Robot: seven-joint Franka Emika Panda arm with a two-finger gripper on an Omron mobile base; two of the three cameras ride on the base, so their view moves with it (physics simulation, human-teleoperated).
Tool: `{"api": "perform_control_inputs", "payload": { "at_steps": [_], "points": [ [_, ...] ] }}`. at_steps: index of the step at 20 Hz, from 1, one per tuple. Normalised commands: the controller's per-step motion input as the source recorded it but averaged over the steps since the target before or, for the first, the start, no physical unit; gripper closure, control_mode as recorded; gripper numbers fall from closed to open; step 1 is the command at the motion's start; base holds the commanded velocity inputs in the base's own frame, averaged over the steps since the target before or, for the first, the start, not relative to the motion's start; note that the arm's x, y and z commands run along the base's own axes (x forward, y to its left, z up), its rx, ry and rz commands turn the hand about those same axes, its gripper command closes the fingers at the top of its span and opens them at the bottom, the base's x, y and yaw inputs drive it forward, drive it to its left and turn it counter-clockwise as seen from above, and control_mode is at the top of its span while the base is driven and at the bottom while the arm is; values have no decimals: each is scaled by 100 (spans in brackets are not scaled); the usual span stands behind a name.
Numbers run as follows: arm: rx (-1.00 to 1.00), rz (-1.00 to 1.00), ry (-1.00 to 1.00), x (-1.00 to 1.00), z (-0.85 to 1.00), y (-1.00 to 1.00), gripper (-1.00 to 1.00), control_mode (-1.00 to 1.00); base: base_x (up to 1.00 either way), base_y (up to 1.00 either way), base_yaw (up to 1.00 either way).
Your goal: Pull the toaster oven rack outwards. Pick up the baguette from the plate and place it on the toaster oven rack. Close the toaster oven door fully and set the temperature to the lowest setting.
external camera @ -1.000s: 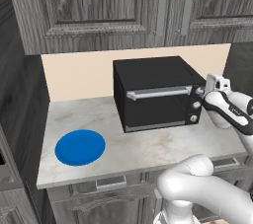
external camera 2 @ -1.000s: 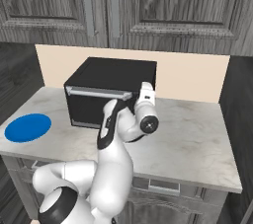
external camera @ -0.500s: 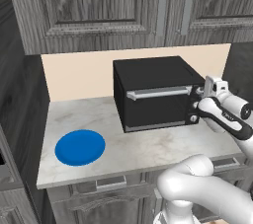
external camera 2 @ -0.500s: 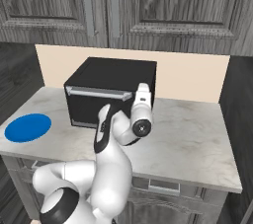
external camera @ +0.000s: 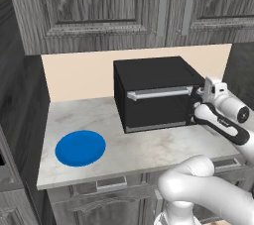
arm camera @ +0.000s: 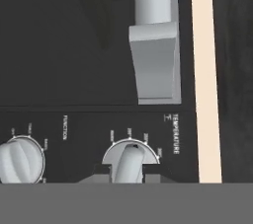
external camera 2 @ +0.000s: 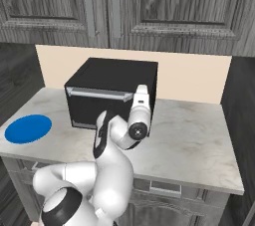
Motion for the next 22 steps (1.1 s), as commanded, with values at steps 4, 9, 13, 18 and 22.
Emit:
{"api": "perform_control_inputs", "payload": {
  "at_steps": [4,9,13,18,22],
  "points": [
    [-5,-1,-3,0,-13,0,100,-100,0,0,0],
    [-3,0,-5,0,-8,0,100,-100,0,0,0],
    [-6,-1,-3,1,-11,0,100,-100,0,0,0],
    [-7,-1,-5,2,-12,0,100,-100,0,0,0],
    [-5,0,-4,6,-11,0,100,-100,0,0,0]
  ]
}}
